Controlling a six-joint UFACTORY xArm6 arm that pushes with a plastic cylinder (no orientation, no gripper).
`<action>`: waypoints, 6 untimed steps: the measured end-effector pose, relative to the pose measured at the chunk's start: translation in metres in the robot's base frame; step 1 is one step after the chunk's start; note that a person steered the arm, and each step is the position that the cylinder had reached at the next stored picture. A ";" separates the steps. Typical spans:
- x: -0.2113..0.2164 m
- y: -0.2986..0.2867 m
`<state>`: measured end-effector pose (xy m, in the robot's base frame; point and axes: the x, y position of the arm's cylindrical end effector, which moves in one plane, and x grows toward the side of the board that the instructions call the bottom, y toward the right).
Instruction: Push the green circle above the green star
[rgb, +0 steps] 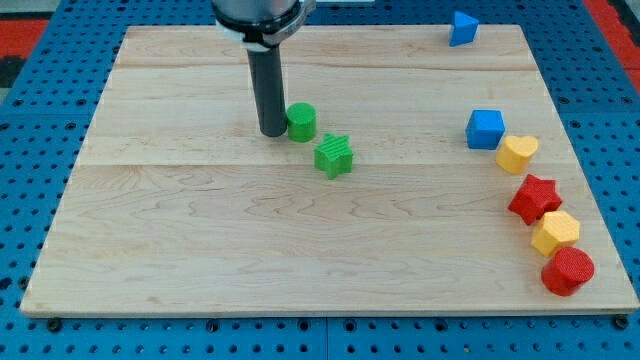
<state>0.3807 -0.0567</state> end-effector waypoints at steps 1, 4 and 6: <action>-0.009 0.016; -0.017 0.019; -0.017 0.028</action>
